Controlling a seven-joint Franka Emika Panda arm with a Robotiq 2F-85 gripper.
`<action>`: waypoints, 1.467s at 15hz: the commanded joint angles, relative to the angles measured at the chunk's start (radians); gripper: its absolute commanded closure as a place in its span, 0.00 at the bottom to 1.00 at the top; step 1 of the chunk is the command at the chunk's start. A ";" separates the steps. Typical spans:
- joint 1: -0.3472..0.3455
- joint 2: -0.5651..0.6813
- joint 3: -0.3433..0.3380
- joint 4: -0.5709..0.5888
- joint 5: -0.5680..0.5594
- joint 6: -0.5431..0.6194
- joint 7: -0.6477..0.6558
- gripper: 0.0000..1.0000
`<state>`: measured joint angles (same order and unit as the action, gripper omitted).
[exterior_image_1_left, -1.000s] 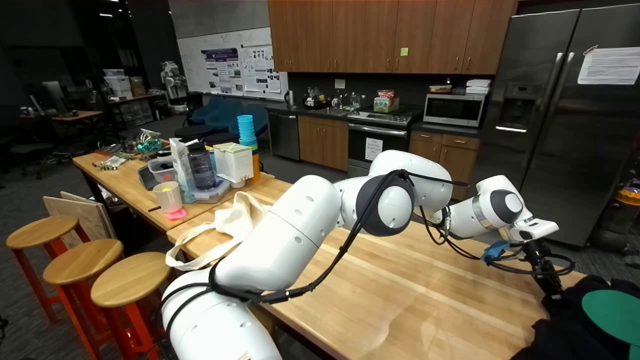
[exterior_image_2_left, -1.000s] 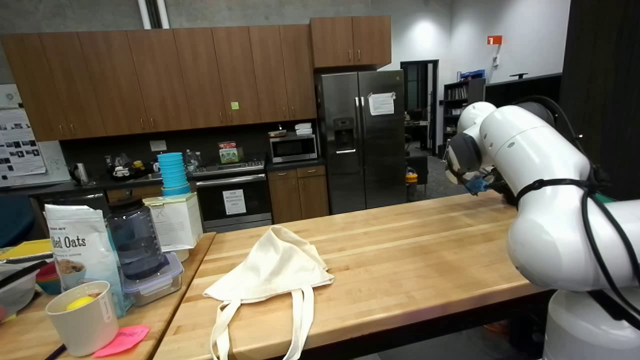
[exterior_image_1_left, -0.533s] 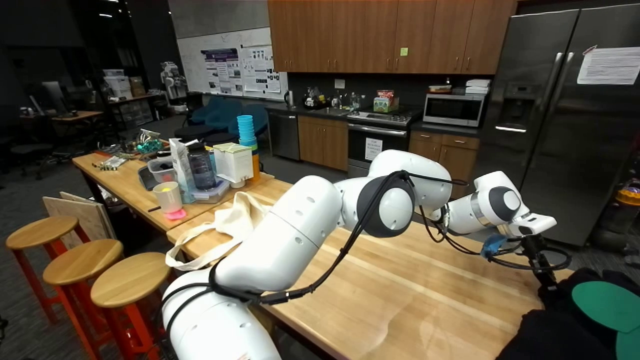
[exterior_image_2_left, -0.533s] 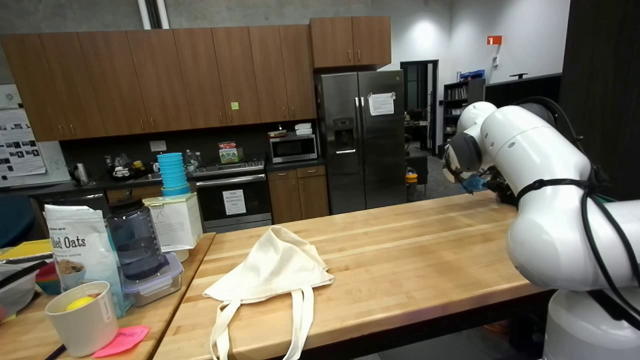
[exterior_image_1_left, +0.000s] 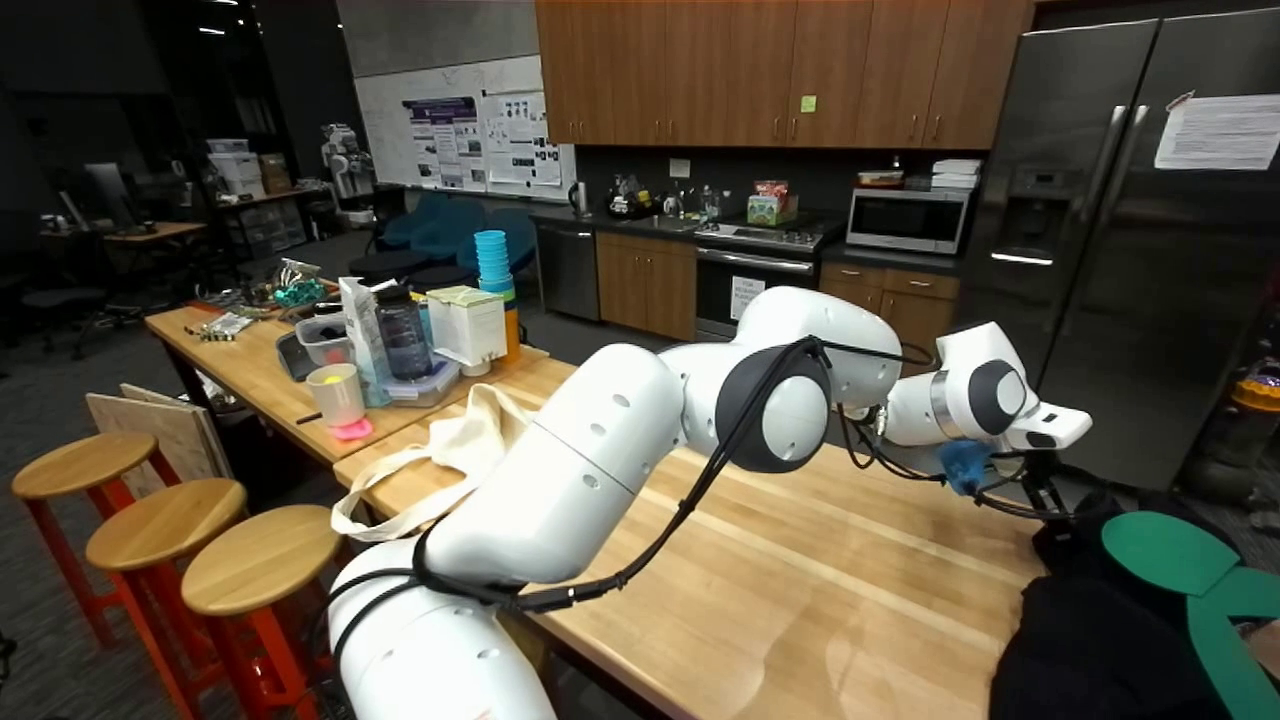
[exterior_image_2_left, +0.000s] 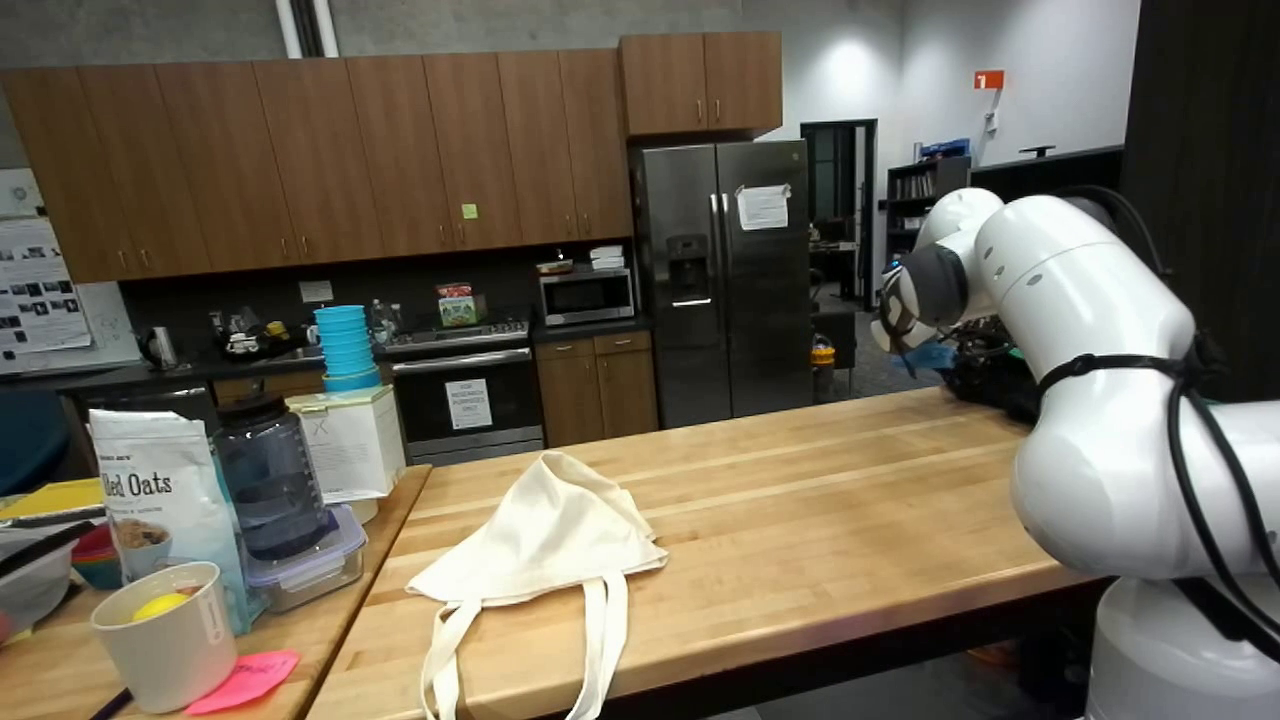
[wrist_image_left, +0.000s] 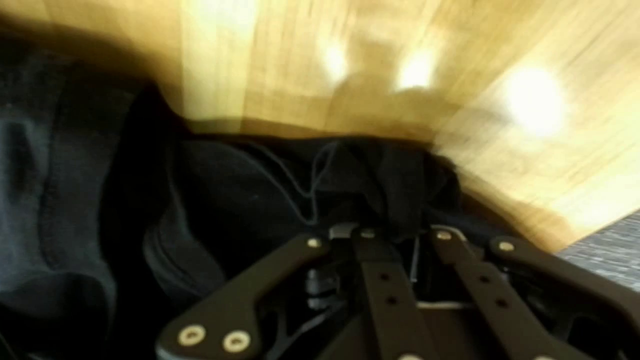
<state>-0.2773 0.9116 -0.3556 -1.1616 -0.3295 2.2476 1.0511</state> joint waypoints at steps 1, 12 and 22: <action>-0.045 -0.069 0.088 -0.099 0.070 0.022 -0.130 0.96; -0.132 -0.305 0.229 -0.476 0.173 0.173 -0.421 0.96; 0.204 -0.544 0.096 -0.890 0.185 0.422 -0.430 0.96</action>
<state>-0.1630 0.4498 -0.2278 -1.8921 -0.1224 2.6036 0.5969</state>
